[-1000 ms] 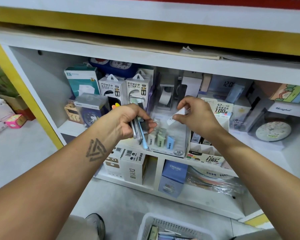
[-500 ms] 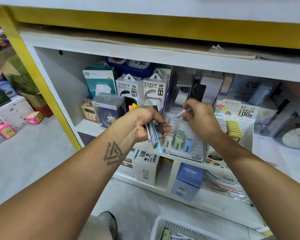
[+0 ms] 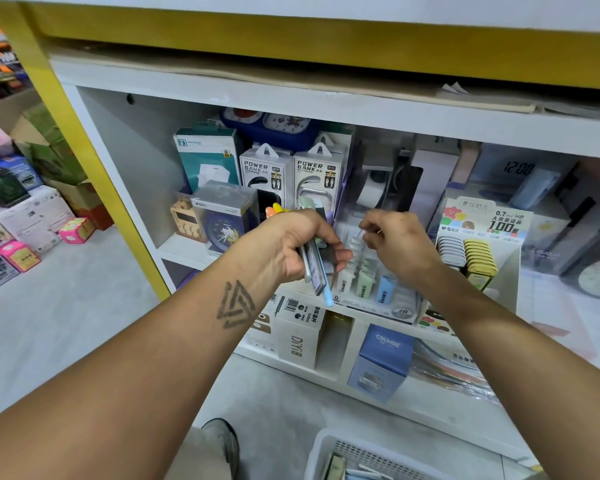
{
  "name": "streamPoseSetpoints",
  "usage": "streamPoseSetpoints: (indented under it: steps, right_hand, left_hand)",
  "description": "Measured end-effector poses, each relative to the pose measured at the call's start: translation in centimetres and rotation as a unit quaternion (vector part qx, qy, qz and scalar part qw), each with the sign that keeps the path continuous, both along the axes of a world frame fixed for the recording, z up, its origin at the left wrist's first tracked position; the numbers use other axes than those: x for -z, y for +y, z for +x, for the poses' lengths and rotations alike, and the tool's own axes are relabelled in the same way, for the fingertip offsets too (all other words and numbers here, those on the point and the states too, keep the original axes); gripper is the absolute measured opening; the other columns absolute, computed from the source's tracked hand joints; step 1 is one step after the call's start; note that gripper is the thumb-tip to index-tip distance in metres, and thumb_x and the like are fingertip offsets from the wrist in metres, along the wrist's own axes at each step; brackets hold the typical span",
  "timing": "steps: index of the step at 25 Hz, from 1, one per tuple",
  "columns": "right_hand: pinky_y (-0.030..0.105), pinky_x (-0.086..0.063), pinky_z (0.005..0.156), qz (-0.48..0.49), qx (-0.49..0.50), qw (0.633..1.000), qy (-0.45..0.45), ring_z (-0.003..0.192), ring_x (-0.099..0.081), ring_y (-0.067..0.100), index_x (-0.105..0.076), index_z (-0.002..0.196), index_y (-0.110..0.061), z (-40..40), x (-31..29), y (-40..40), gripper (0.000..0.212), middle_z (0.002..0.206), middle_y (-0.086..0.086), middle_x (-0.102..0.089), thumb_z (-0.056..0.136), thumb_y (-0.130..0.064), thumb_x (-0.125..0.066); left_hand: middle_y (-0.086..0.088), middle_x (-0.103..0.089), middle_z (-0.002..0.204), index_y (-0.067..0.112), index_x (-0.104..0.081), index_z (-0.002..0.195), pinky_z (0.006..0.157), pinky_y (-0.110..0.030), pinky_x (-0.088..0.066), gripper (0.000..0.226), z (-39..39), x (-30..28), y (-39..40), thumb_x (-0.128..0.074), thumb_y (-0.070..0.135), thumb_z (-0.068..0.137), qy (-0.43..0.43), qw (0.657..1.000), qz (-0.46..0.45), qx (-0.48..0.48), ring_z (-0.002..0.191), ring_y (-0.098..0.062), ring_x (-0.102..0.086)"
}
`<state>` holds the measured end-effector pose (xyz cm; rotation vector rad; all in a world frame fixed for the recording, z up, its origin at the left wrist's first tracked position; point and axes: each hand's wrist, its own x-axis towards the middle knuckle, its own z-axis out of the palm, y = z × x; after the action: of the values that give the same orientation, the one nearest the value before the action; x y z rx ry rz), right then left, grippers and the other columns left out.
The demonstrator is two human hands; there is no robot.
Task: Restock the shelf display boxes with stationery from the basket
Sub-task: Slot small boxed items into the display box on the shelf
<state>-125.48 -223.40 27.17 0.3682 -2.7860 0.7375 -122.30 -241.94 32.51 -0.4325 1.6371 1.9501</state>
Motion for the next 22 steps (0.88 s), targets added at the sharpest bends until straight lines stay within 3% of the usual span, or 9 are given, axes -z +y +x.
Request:
streamPoseSetpoints:
  steps: [2,5,7,8,10,12,13,18,22]
  right_hand:
    - [0.04,-0.055,0.084,0.037,-0.009,0.999,-0.005,0.092,-0.067,0.029,-0.071,0.112,-0.012,-0.1,0.0,-0.2,0.023,0.1,0.014,-0.071,0.097,-0.002,-0.058]
    - [0.036,-0.053,0.095,0.102,0.0,0.994,-0.043,0.107,-0.065,0.027,-0.067,0.129,-0.02,0.2,-0.1,-0.5,0.05,0.123,0.009,-0.069,0.09,0.008,-0.054]
    - [0.035,-0.052,0.095,0.106,-0.004,0.993,-0.046,0.109,-0.063,0.025,-0.063,0.134,-0.023,0.5,-0.4,-0.4,0.054,0.125,0.006,-0.065,0.09,0.006,-0.054]
    - [0.034,-0.052,0.092,0.058,-0.004,0.997,-0.04,0.105,-0.063,0.023,-0.064,0.133,-0.024,0.6,-0.7,-0.4,0.049,0.119,0.003,-0.065,0.092,0.002,-0.054]
    - [0.03,-0.052,0.081,-0.139,0.018,0.987,-0.074,0.094,-0.065,0.018,-0.069,0.124,-0.024,0.9,-1.8,-0.1,0.03,0.106,-0.001,-0.067,0.099,-0.011,-0.057]
    - [0.03,-0.052,0.071,-0.355,-0.002,0.918,-0.179,0.084,-0.068,0.019,-0.076,0.104,-0.017,1.7,-3.5,0.3,0.016,0.096,0.007,-0.074,0.098,-0.025,-0.063]
    - [0.032,-0.053,0.07,-0.404,-0.028,0.887,-0.221,0.081,-0.067,0.02,-0.078,0.097,-0.014,2.2,-4.0,0.5,0.019,0.092,0.009,-0.074,0.096,-0.029,-0.066]
    - [0.037,-0.043,0.075,-0.453,-0.067,0.85,-0.26,0.079,-0.058,0.021,-0.076,0.098,-0.005,4.5,-5.3,2.7,0.026,0.083,0.009,-0.068,0.087,-0.028,-0.075]
    - [0.025,-0.038,0.06,-0.517,-0.096,0.796,-0.3,0.064,-0.055,0.013,-0.069,0.113,-0.002,5.8,-6.5,5.4,0.026,0.078,0.005,-0.067,0.091,-0.016,-0.065]
  left_hand:
    - [-0.018,-0.063,0.073,-0.004,-0.056,0.086,0.074,-0.043,-0.057,0.012,0.0,0.0,0.0,-0.046,-0.009,0.092,0.0,1.0,-0.001,0.0,0.072,-0.028,-0.069]
    - [-0.018,-0.063,0.075,-0.004,-0.056,0.084,0.072,-0.043,-0.057,0.014,0.1,-0.1,0.2,-0.046,-0.009,0.092,-0.004,1.0,0.0,0.008,0.075,-0.029,-0.068]
    - [-0.019,-0.064,0.08,-0.006,-0.058,0.086,0.071,-0.043,-0.057,0.014,0.2,-0.2,0.4,-0.046,-0.009,0.092,-0.007,1.0,0.011,0.02,0.079,-0.029,-0.068]
    - [-0.019,-0.065,0.082,-0.006,-0.059,0.086,0.072,-0.043,-0.057,0.014,0.3,-0.2,0.6,-0.047,-0.009,0.092,-0.007,0.999,0.021,0.029,0.081,-0.029,-0.069]
    - [-0.019,-0.068,0.083,-0.007,-0.061,0.088,0.078,-0.045,-0.059,0.013,0.5,-0.3,0.9,-0.048,-0.01,0.091,-0.004,0.998,0.045,0.05,0.079,-0.03,-0.072]
    - [-0.019,-0.071,0.086,-0.006,-0.063,0.093,0.083,-0.045,-0.058,0.014,0.9,-0.5,1.4,-0.051,-0.01,0.09,0.002,0.995,0.067,0.076,0.08,-0.03,-0.073]
    - [-0.021,-0.071,0.088,-0.006,-0.064,0.095,0.083,-0.046,-0.058,0.014,1.1,-0.6,1.6,-0.051,-0.01,0.089,0.004,0.993,0.077,0.088,0.082,-0.031,-0.074]
    - [-0.024,-0.073,0.09,-0.007,-0.069,0.094,0.075,-0.046,-0.061,0.016,2.3,-1.0,3.5,-0.056,-0.01,0.085,0.022,0.984,0.11,0.141,0.084,-0.034,-0.074]
    - [-0.023,-0.073,0.09,-0.005,-0.074,0.09,0.067,-0.038,-0.061,0.021,3.0,-1.5,5.3,-0.062,-0.006,0.073,0.034,0.972,0.155,0.173,0.077,-0.029,-0.074]
